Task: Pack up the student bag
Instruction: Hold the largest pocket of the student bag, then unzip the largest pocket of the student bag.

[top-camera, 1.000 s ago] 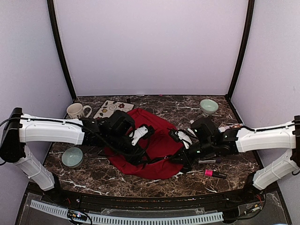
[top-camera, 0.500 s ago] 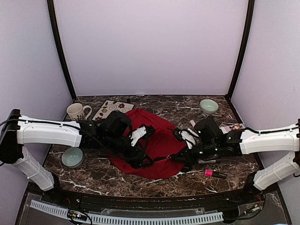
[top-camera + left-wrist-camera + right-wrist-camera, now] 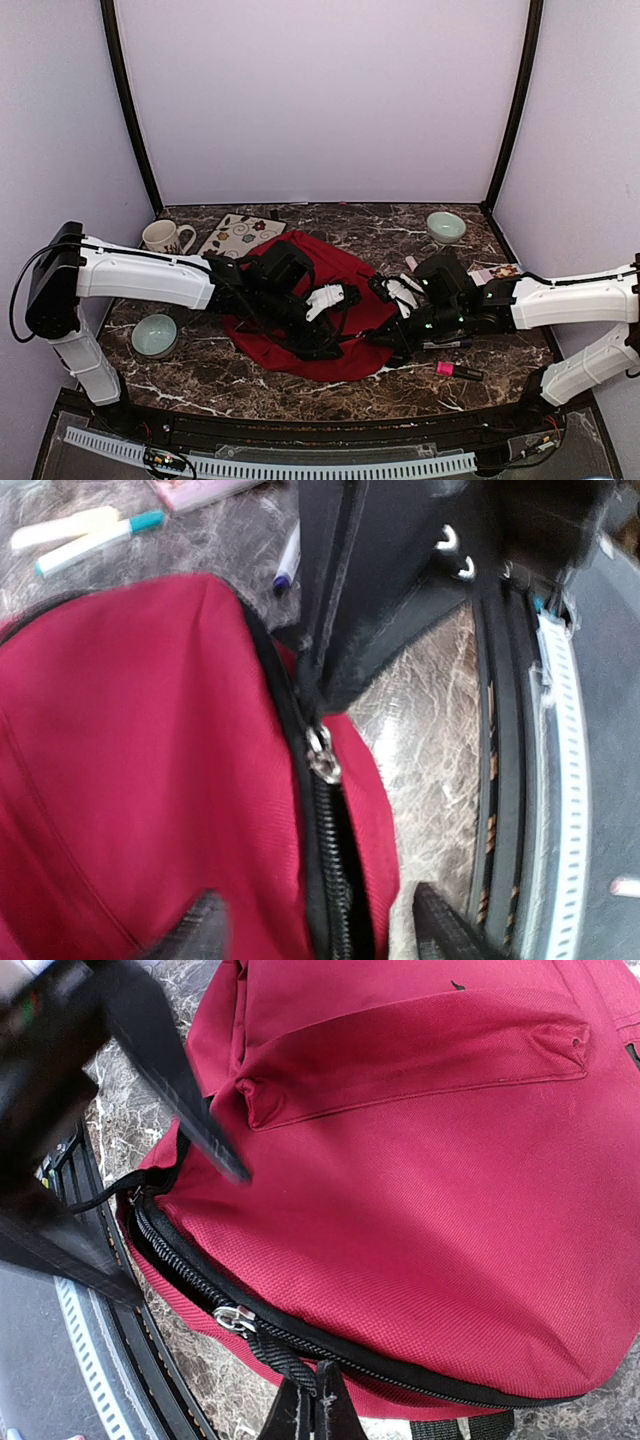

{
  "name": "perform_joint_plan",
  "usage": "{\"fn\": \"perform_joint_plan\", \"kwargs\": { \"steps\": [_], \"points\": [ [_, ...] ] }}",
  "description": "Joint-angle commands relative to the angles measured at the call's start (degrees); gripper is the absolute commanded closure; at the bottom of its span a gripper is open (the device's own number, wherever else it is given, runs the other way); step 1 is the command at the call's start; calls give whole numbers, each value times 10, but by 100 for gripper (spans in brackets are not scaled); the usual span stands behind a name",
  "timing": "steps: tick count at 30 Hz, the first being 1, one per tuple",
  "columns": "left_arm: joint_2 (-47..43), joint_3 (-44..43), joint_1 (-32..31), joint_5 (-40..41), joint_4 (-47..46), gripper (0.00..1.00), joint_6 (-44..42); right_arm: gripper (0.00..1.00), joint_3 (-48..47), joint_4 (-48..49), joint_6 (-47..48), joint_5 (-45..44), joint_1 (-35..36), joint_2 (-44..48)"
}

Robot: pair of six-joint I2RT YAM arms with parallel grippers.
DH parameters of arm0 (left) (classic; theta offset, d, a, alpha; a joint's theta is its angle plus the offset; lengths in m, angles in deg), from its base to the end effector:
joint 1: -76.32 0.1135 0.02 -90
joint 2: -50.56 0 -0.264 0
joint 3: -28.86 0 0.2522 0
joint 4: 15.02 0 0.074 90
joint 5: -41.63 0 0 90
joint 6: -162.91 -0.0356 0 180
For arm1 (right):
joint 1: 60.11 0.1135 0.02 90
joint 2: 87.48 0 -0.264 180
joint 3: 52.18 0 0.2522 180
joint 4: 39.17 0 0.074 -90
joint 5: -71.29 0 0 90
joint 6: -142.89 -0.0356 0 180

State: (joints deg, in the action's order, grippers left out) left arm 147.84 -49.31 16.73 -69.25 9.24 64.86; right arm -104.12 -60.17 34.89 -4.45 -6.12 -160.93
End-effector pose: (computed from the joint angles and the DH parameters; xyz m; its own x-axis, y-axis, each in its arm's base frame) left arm 0.1762 -0.3253 0.2191 -0.2130 0.6213 -0.7540 0.9764 0.1641 -0.1405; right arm 0.1454 0.2150 0.2008 -0.6531 -0.3892 -0.6496 -0.7244 0.5711 0.3861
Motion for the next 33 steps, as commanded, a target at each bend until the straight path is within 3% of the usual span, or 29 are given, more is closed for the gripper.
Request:
{"fn": "perform_joint_plan", "kwargs": {
  "steps": [1, 4, 13, 17, 22, 27, 29, 33],
  "points": [
    [22, -18, -4, 0, 38, 53, -46, 100, 2, 6, 1, -14, 2, 4],
    [20, -18, -4, 30, 49, 99, -45, 100, 1, -19, 2, -32, 2, 18],
    [-100, 83, -4, 103, 62, 100, -33, 100, 54, -63, 14, -176, -19, 110],
    [-141, 117, -4, 112, 49, 100, -3, 100, 54, -24, 8, -176, -21, 123],
    [-134, 89, -7, 126, 60, 81, 21, 100, 44, 22, 10, -110, -18, 102],
    [-130, 39, -14, 146, 92, 53, 41, 100, 19, 9, 45, -90, -13, 69],
    [-129, 23, -15, 165, 98, 38, 63, 100, 10, 8, 57, -81, -10, 61],
    [-117, 6, -15, 155, 90, 31, 94, 100, -7, 11, 66, -80, -6, 47]
  ]
}}
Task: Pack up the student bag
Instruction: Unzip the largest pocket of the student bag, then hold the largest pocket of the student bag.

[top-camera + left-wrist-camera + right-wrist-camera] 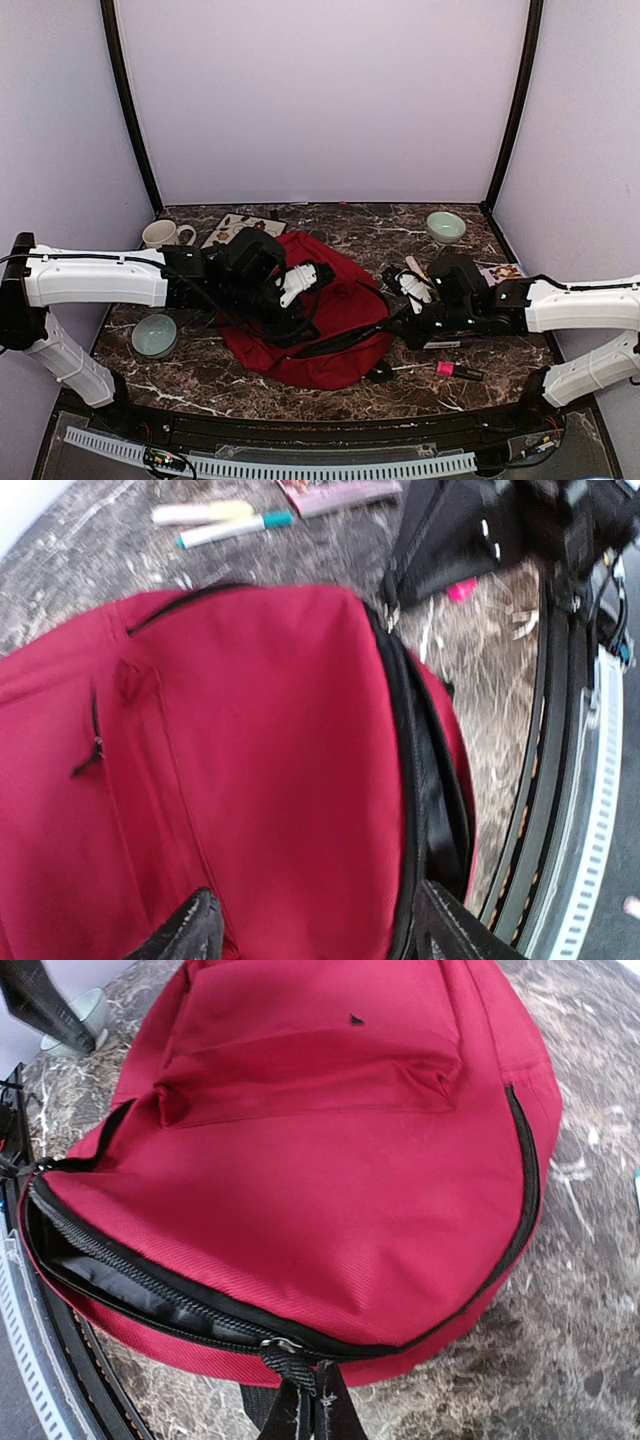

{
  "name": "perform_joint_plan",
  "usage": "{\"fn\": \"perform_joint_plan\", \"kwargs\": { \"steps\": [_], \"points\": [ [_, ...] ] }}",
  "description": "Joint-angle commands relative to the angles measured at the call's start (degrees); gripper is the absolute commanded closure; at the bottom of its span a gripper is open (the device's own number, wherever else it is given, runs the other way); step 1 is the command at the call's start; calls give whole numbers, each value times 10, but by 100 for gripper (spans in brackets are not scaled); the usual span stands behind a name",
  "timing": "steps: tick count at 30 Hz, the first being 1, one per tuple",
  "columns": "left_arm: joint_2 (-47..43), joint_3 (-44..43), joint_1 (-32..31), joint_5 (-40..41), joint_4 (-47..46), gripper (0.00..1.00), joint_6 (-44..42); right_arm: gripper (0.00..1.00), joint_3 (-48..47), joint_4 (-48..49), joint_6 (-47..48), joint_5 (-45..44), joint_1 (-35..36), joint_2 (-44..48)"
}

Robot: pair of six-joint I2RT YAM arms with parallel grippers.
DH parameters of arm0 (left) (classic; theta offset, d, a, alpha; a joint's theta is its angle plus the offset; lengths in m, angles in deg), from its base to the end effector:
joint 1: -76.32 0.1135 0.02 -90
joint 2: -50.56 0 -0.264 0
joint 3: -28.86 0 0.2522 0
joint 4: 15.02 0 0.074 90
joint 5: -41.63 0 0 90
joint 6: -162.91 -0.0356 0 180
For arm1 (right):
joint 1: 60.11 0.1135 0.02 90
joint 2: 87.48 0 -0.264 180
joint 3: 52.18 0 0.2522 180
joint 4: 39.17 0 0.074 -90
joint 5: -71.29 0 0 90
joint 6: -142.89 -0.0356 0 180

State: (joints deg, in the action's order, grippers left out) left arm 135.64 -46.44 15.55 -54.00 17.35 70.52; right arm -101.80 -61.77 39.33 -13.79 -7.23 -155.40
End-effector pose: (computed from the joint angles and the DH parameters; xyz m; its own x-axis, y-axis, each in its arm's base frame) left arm 0.1566 -0.2871 0.2603 -0.2897 0.6027 -0.7435 0.9169 0.3977 -0.0349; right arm 0.1442 0.1956 0.2073 -0.5796 -0.3787 -0.7216 -0.7177 0.6567 0.2318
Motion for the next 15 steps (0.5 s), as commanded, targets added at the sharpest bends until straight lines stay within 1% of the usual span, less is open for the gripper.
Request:
{"fn": "perform_joint_plan", "kwargs": {
  "steps": [1, 3, 4, 9, 12, 14, 15],
  "points": [
    [12, -28, -3, -15, 6, 31, 44, 100, -34, 28, 21, 12, 5, -11],
    [29, -40, -4, -52, 2, 29, 53, 100, -40, 27, 18, 10, 6, -17],
    [38, -47, -7, -64, -3, 26, 54, 100, -42, 27, 17, 8, 6, -18],
    [110, -95, -14, -82, 2, 27, 54, 100, -37, 35, 11, 7, 6, -13],
    [148, -124, -14, -81, -1, 30, 61, 100, -29, 32, 9, 4, 6, -2],
    [169, -138, -14, -79, -10, 36, 65, 100, -23, 30, 8, 0, 6, 7],
    [178, -145, -15, -82, -13, 41, 67, 100, -21, 28, 6, -3, 6, 12]
  ]
}}
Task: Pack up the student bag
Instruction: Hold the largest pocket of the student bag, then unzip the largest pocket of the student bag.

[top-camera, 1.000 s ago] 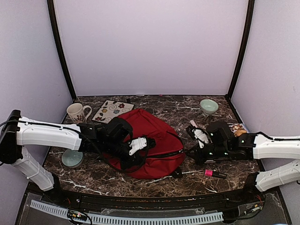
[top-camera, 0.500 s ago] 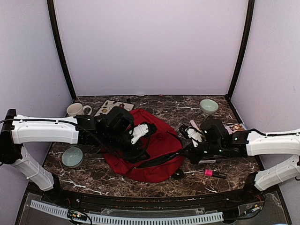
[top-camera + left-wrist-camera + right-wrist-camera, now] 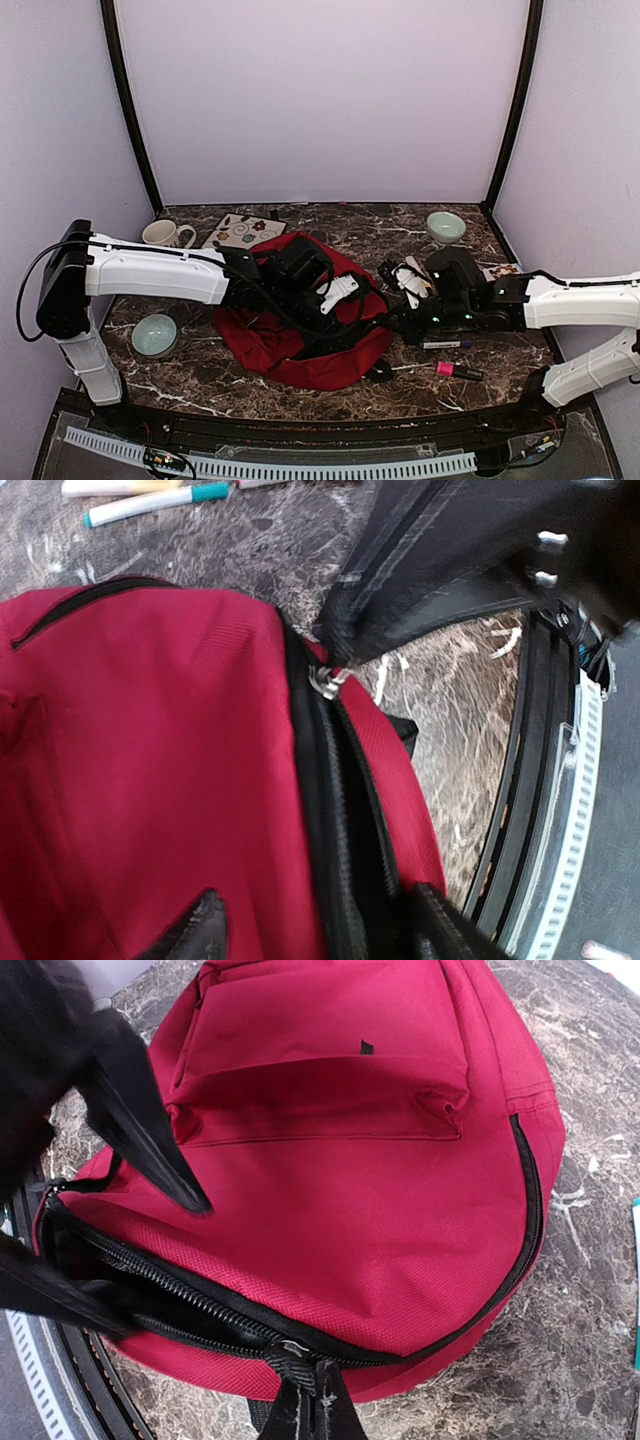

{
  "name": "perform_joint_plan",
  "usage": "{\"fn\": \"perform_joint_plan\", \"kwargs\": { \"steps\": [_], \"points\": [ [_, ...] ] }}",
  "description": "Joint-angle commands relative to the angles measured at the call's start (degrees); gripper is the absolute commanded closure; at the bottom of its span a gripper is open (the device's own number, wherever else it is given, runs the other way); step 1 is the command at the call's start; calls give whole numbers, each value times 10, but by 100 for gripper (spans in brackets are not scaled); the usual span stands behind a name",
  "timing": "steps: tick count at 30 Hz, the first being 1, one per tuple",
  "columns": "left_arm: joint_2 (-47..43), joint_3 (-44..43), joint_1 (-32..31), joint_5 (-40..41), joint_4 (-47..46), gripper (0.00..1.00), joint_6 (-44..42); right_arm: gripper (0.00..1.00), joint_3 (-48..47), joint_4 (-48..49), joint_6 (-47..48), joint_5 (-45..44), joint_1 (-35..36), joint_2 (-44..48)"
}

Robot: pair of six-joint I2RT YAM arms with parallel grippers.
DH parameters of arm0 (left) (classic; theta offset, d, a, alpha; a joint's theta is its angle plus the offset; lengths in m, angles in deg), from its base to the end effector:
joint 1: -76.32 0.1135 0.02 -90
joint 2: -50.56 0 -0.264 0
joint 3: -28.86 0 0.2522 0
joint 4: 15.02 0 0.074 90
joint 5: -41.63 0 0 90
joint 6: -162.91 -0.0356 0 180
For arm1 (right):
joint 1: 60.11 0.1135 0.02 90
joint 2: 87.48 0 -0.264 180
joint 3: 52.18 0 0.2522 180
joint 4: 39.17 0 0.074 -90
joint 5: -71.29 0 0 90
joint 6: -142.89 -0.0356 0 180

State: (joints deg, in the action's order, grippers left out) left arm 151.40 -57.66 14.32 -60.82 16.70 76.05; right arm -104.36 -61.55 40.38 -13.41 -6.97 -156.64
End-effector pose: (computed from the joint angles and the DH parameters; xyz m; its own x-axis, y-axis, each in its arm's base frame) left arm 0.1761 -0.3475 0.2321 -0.3885 0.6167 -0.6846 0.9125 0.3606 -0.1930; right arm 0.1485 0.2035 0.2172 -0.5532 -0.3784 -0.7421 -0.7372 0.6372 0.2247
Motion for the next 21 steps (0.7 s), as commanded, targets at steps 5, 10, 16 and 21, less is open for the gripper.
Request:
{"fn": "perform_joint_plan", "kwargs": {
  "steps": [5, 10, 16, 21],
  "points": [
    [40, -48, -2, -26, -2, 98, 19, 100, 12, 15, -25, -46, 3, 49],
    [0, 0, -2, -5, 4, 100, 21, 100, 28, 16, -61, -104, 2, 75],
    [-69, 62, -2, 4, 21, 100, 28, 100, 46, 16, -77, -176, -11, 99],
    [-99, 87, -2, 11, 50, 100, 31, 100, 46, 23, -71, -206, -23, 89]
  ]
}}
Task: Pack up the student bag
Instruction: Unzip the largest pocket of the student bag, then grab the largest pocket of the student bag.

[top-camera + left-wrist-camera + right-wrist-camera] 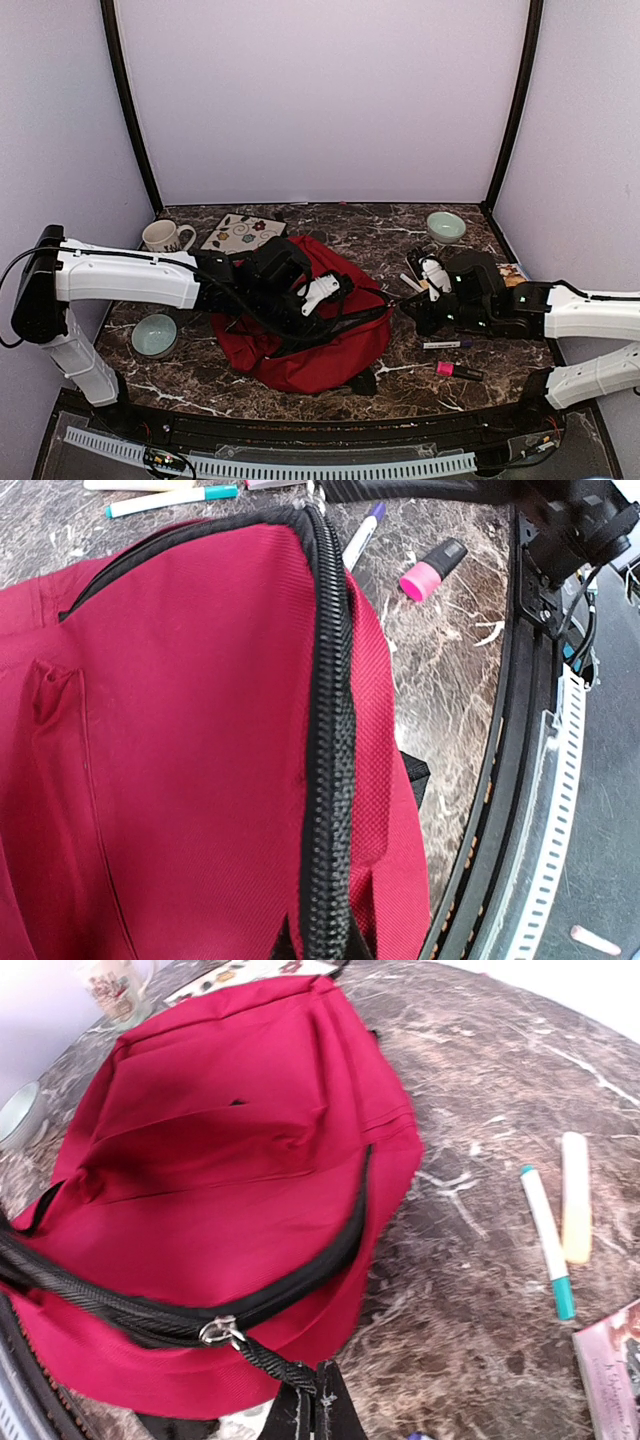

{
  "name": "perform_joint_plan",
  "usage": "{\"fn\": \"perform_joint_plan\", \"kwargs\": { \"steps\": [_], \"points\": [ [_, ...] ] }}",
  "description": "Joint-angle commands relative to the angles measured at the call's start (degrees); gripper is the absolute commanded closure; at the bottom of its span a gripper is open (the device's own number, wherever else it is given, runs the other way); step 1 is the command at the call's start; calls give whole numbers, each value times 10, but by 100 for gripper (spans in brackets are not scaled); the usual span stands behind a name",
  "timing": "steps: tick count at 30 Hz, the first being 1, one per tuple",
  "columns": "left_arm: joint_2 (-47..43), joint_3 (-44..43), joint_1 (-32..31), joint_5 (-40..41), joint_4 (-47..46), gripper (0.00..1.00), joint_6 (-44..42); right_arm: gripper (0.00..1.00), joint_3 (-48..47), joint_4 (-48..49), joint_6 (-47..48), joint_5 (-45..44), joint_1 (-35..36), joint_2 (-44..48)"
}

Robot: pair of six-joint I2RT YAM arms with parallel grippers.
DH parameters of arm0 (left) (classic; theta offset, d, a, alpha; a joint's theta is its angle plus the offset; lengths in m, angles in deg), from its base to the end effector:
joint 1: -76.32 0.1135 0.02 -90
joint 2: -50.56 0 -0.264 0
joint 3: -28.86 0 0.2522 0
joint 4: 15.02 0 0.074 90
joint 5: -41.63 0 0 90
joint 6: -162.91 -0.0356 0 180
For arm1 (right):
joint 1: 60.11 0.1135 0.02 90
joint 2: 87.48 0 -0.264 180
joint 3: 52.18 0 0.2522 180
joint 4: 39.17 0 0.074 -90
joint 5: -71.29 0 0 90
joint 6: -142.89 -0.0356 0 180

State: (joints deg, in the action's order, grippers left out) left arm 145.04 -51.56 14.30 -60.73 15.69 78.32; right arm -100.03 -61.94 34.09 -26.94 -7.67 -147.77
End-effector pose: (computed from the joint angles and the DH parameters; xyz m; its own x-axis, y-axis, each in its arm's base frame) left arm 0.1633 -0.3237 0.2388 -0.4170 0.5886 -0.6926 0.8986 0.3813 -0.2170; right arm 0.1410 0.1750 0.2255 -0.5626 -0.2084 -0.8001 -0.5619 0.8062 0.1852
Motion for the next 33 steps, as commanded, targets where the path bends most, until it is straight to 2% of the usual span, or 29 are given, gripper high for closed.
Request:
{"fn": "perform_joint_plan", "kwargs": {
  "steps": [1, 8, 14, 20, 21, 25, 27, 29, 30, 31, 32, 33],
  "points": [
    [-38, 28, -2, 11, 63, 100, 10, 100, 1, 31, -7, -71, -17, -5],
    [-37, 21, -2, 10, 63, 100, 21, 100, -20, 43, 4, -67, -22, -52],
    [-30, 10, -3, 9, 59, 100, 19, 100, -27, 11, -3, -117, -25, -88],
    [-6, -15, -4, 8, 56, 98, 17, 100, -21, 32, 12, -48, -25, -69],
    [1, -22, -4, 8, 54, 95, 19, 95, -22, 33, 10, -40, -25, -65],
    [23, -57, -6, 10, 58, 76, 37, 47, -38, 2, -7, -49, -25, -54],
    [24, -71, -6, 14, 61, 71, 44, 42, -47, -23, -9, -58, -25, -47],
    [15, -87, -6, 37, 71, 57, 63, 39, -52, -40, -8, -61, -25, -36],
    [9, -98, -6, 49, 80, 38, 68, 37, -52, -47, -9, -63, -25, -28],
    [-2, -105, -6, 63, 90, 14, 72, 35, -52, -49, -11, -60, -25, -20],
    [-10, -110, -6, 78, 101, 3, 76, 33, -51, -50, -11, -54, -25, -14],
    [-17, -115, -6, 99, 121, 2, 84, 32, -48, -47, -11, -42, -25, -8]
  ]
}}
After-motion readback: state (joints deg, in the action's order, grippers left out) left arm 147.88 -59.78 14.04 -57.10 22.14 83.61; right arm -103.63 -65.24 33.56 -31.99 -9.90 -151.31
